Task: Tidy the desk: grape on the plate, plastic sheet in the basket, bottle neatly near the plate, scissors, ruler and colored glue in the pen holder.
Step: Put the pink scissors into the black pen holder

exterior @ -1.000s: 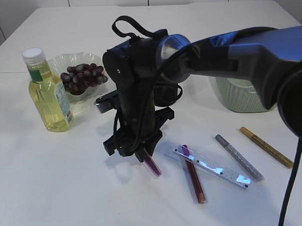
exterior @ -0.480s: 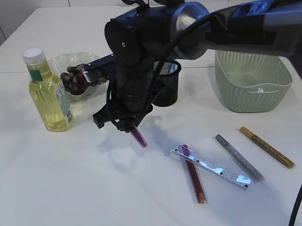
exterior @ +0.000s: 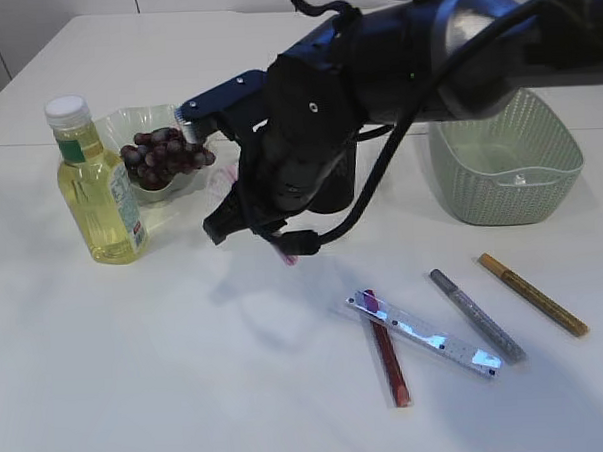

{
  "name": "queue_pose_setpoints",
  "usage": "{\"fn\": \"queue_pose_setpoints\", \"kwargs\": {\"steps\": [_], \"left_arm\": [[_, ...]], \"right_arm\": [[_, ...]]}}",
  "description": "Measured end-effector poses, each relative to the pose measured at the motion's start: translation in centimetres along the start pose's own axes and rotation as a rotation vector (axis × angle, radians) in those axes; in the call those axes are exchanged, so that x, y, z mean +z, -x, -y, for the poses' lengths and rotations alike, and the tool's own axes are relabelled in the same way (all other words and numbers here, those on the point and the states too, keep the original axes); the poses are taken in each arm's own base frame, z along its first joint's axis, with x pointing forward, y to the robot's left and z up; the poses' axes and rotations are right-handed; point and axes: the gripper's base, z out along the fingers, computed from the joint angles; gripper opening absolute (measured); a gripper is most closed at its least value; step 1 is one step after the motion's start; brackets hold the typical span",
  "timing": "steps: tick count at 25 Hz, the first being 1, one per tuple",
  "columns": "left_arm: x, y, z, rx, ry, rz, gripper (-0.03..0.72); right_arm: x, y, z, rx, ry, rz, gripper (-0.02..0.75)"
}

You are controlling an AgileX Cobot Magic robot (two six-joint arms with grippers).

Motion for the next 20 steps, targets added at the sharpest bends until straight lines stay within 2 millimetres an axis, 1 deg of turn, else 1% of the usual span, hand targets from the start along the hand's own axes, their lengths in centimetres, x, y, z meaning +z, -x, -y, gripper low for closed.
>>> {"fn": "queue_pose_setpoints", "kwargs": {"steps": [4, 6, 12, 17, 20], "left_arm": [[0.4, 0.1, 0.1, 0.003, 0.002, -0.009, 0.239], [0.5, 0.1, 0.2, 0.004, 0.002, -0.012, 0.239], [0.6, 0.1, 0.2, 0.004, 0.002, -0.013, 0.239], [0.6, 0.1, 0.2, 0.004, 0.002, -0.013, 0.239], [0.6, 0.1, 0.2, 0.004, 0.002, -0.013, 0.239]], "right_arm": [[-1.3, 0.8, 0.7, -0.033, -0.027, 0.113, 0.197], [-1.2, 1.0, 1.6, -0.027, -0.042, 0.129, 0.197], [-1.0, 1.1, 5.2, 0.037, -0.088, 0.192, 0.197], [-1.3, 1.7, 8.4, 0.082, -0.125, 0.320, 0.197], [-1.6, 2.1, 9.9, 0.100, -0.144, 0.397, 0.197]]}}
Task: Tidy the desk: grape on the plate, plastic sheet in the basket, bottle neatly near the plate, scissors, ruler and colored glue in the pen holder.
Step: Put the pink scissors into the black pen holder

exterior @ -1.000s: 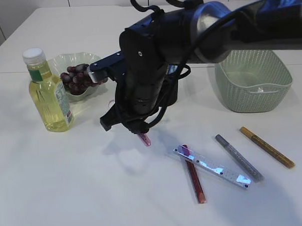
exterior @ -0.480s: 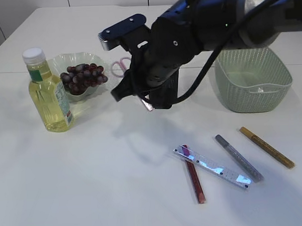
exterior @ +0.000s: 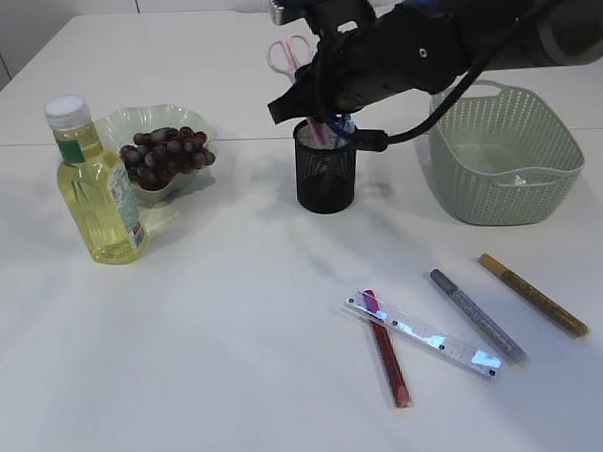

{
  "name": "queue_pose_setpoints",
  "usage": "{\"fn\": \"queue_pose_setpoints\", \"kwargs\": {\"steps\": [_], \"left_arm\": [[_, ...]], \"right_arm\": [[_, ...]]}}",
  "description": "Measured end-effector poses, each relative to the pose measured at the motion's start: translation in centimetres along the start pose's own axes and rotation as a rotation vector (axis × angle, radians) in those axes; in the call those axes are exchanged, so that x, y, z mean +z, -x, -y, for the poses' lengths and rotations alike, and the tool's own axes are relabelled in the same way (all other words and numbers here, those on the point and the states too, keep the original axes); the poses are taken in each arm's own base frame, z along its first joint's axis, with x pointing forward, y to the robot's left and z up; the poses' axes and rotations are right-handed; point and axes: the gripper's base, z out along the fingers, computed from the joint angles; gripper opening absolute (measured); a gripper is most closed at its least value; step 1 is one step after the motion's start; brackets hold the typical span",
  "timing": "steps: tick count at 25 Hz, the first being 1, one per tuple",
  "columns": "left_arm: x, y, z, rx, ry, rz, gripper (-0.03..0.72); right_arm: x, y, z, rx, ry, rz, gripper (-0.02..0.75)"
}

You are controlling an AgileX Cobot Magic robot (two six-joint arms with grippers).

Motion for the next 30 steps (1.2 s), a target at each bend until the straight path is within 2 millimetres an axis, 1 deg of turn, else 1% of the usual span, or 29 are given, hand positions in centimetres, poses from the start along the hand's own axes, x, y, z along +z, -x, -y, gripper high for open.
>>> {"fn": "queue_pose_setpoints", "kwargs": {"steps": [2, 10, 14, 17, 21, 30], "left_arm": [[0.0, 0.0, 0.0, 0.000, 0.000, 0.000, 0.239], [0.0, 0.0, 0.0, 0.000, 0.001, 0.000, 0.239], [0.0, 0.0, 0.0, 0.000, 0.001, 0.000, 0.239], [0.0, 0.0, 0.0, 0.001, 0.002, 0.001, 0.239], [0.0, 0.0, 0.0, 0.001, 0.002, 0.001, 0.239], [0.0, 0.1, -0.2, 0.007, 0.023, 0.007, 0.239]], "right_arm": [[0.0, 0.3, 0.6, 0.010, -0.008, 0.042, 0.197], [-0.2, 2.0, 1.1, 0.014, 0.003, 0.240, 0.197], [-0.2, 2.3, 2.2, 0.023, -0.013, 0.305, 0.197], [0.8, 1.8, 2.5, 0.027, -0.014, 0.319, 0.197], [2.5, 0.5, 2.4, 0.030, -0.007, 0.308, 0.197], [4.3, -1.2, 3.3, 0.070, -0.018, 0.279, 0.197]]}}
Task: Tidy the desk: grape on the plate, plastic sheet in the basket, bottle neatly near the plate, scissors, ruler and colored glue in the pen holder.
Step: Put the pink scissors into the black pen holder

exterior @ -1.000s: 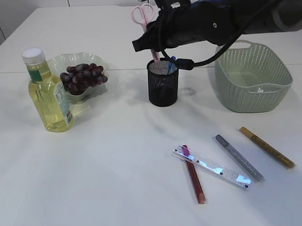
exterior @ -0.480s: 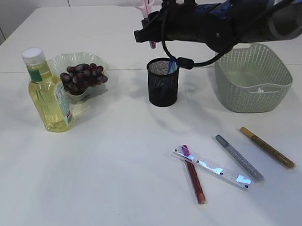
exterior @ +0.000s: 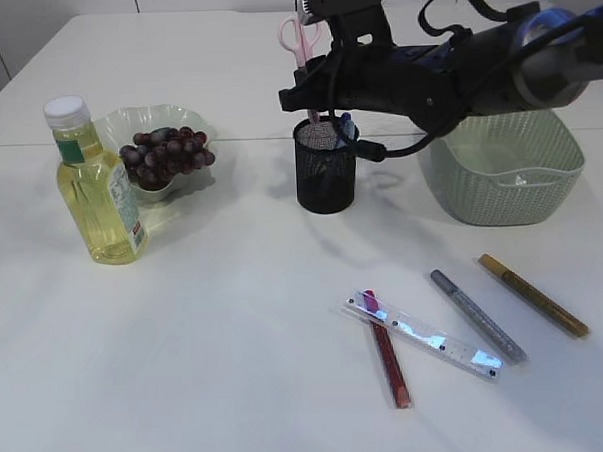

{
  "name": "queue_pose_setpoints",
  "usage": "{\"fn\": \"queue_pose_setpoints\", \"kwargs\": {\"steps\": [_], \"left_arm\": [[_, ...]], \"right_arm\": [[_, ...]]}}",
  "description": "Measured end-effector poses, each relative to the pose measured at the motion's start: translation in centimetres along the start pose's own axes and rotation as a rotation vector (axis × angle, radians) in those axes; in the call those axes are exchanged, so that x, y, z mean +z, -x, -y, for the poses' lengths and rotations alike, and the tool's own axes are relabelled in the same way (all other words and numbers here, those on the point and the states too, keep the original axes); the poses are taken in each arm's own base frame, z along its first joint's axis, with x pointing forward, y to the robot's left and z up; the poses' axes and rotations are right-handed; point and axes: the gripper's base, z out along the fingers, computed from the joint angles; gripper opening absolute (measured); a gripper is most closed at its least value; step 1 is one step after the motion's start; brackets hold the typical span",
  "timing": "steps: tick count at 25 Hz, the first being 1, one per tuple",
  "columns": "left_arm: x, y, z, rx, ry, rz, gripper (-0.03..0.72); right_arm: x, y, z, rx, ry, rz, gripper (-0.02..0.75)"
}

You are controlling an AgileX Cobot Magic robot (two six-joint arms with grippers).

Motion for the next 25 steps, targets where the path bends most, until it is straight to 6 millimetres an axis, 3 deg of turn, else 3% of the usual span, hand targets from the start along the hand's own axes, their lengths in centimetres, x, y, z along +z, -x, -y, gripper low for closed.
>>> {"fn": "queue_pose_setpoints", "kwargs": {"steps": [25], "left_arm": [[0.07, 0.02, -0.03, 0.002, 0.006, 0.000, 0.239]], "right_arm": [[0.31, -0.57, 0.71, -0.014, -0.012, -0.002, 0.200]]}}
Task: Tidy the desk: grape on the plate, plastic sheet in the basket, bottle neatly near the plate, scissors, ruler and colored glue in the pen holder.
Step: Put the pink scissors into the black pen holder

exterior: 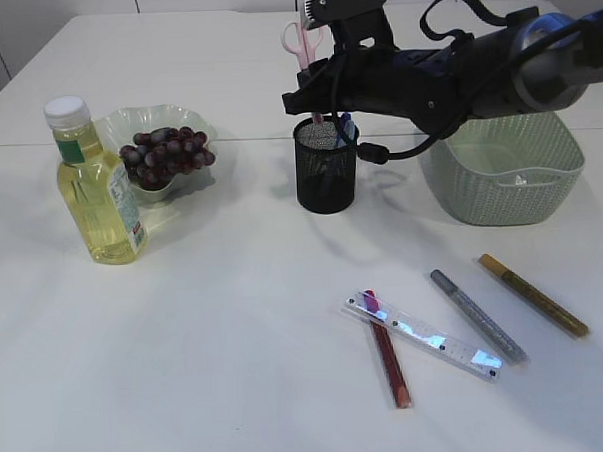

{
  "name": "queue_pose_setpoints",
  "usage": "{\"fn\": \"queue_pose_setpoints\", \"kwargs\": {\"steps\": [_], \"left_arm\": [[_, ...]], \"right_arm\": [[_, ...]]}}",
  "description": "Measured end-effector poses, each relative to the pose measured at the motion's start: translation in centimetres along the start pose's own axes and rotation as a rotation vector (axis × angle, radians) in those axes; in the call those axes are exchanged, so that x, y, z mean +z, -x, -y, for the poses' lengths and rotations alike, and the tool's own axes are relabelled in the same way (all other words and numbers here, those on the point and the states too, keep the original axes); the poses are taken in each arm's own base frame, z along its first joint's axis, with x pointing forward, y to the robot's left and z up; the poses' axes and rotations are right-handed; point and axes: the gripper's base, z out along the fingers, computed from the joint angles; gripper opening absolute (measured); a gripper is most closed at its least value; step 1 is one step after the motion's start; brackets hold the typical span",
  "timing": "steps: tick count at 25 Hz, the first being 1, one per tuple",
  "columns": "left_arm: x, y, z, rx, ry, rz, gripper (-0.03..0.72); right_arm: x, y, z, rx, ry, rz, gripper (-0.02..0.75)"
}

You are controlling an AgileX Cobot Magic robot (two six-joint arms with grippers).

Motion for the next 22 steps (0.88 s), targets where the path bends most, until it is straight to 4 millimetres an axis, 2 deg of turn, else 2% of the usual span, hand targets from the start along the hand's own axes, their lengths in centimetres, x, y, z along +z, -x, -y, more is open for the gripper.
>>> {"fn": "queue_pose_setpoints", "kwargs": {"steps": [22], "left_arm": [[0.00, 0.00, 0.00, 0.000, 0.000, 0.000, 0.239]], "right_arm": [[-0.02, -0.21, 0.45, 0.018, -0.014, -0.018, 0.242]]}}
